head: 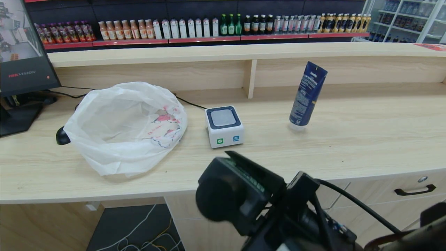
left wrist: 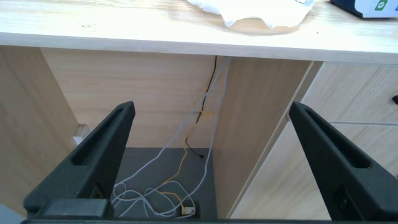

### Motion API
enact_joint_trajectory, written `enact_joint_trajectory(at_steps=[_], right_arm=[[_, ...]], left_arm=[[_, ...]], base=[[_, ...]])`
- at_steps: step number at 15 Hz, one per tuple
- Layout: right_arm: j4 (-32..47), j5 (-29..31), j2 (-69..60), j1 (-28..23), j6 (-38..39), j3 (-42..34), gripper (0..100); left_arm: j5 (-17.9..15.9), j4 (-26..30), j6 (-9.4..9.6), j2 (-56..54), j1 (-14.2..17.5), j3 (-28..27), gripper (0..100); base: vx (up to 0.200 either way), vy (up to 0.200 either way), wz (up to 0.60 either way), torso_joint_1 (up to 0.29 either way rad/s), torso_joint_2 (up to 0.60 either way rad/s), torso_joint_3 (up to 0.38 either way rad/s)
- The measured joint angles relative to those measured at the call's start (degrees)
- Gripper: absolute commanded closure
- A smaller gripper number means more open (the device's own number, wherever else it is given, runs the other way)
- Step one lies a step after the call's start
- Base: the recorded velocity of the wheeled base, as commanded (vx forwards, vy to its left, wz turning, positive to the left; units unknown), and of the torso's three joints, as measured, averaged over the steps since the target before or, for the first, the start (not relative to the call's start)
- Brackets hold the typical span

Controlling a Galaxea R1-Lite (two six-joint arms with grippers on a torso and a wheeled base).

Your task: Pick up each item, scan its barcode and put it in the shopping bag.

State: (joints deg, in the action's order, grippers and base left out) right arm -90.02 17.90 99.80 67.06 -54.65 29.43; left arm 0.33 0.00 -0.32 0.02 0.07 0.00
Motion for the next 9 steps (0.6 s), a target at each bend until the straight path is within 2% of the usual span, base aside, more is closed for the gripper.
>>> enact_joint_trajectory(at_steps=[6, 9], right_arm=[[0.0, 6.4, 0.8, -4.3, 31.9, 3.5, 100], [0.0, 6.7, 0.4, -8.8, 42.1, 5.0, 100]], left_arm=[[0.0, 0.0, -0.01, 0.0, 0.0, 0.0, 0], [0.0, 0.0, -0.01, 0.0, 0.0, 0.0, 0]], base=[[0.0, 0.0, 0.0, 0.0, 0.0, 0.0], [0.0, 0.0, 0.0, 0.0, 0.0, 0.0]])
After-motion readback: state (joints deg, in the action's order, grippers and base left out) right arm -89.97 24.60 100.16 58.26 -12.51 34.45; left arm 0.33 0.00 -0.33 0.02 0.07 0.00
